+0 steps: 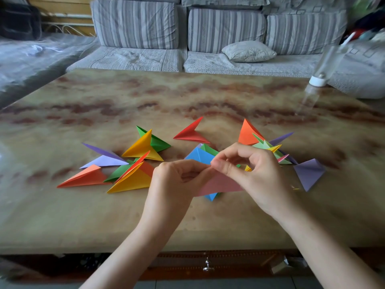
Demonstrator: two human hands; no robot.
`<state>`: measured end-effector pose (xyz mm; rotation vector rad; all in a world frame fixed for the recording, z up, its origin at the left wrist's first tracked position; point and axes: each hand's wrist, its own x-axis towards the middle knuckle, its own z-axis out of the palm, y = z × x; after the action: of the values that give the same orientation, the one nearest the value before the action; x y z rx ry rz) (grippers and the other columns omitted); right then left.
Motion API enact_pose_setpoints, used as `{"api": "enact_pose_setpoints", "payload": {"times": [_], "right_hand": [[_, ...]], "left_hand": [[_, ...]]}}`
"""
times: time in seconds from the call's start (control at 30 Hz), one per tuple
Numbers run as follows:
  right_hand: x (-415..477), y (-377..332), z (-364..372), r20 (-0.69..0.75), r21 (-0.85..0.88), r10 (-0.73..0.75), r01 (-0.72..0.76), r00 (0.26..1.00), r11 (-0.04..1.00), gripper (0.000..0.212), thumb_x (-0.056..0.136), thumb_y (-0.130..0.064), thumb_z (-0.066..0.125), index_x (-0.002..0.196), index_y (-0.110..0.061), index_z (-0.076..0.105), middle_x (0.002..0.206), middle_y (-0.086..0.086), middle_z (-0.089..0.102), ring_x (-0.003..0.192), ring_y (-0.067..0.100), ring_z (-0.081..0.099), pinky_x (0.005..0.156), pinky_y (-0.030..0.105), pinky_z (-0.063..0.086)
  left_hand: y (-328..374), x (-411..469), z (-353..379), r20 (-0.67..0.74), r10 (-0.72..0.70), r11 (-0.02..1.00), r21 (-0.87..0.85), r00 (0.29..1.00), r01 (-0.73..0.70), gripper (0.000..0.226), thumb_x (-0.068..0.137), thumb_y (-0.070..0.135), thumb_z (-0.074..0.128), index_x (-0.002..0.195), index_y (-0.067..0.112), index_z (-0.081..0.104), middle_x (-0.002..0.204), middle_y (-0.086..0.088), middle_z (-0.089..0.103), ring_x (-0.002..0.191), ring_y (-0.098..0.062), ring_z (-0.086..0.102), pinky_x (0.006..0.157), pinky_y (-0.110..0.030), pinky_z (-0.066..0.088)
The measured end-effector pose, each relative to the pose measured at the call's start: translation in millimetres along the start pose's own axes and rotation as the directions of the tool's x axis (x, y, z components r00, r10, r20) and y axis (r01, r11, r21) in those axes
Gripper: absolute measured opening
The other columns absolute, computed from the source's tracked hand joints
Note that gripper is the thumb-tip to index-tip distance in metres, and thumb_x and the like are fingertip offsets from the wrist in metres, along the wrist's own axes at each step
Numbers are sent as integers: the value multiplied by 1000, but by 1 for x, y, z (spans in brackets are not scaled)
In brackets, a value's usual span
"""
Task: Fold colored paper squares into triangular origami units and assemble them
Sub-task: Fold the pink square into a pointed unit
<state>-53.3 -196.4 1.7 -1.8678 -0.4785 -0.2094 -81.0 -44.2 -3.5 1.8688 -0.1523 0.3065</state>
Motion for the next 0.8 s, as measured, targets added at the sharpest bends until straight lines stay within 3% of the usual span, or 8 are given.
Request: {"api": "enact_pose_setpoints", "payload": {"times": [0.2,0.43,0.57,0.63,0.73,0.8], "right_hand": [[-4,-4,3,23,-161,-59,62,998,985,9,87,-16,65,78,-15,66,77,-9,64,81,3,58,74,9,38],[-4,-1,2,-53,-105,44,-50,998,993,10,89,-20,59,81,-19,65,76,-22,63,77,-6,57,70,7,39],[-3,-1,2,-22,-57,82,-83,996,995,15,86,-35,60,80,-22,66,78,-16,66,74,0,58,70,14,42],[-2,-1,0,21,-6,110,-109,994,994,24,77,-44,63,81,-22,70,81,-8,70,76,14,62,72,25,47],[-1,-2,-2,15,-32,49,-49,999,998,8,78,-29,70,75,-22,72,74,-11,70,69,2,61,67,15,44],[-1,-2,-3,-27,-65,11,-13,1000,998,11,80,-17,71,71,-24,71,70,-15,69,69,0,60,66,10,41]], "left_hand": [[-2,-1,2,7,-18,1000,9,1000,18,6,76,17,74,74,23,76,59,20,68,55,8,61,53,-3,41],[-1,0,1,53,-71,995,-66,996,75,6,78,17,73,78,22,77,69,12,73,64,2,68,58,-7,46],[-2,0,-1,35,-37,999,-37,999,39,5,77,20,73,78,22,77,69,14,73,63,5,67,57,-5,44],[-2,1,-2,28,-41,998,-44,999,42,5,76,20,73,77,23,77,68,15,73,62,7,65,57,-5,43],[-2,1,-4,38,-46,998,-51,998,48,4,76,24,74,75,27,76,68,15,73,63,6,66,58,-6,44],[-2,1,-3,56,-69,996,-44,996,72,4,76,27,73,75,28,76,68,14,73,65,3,67,58,-7,45]]}}
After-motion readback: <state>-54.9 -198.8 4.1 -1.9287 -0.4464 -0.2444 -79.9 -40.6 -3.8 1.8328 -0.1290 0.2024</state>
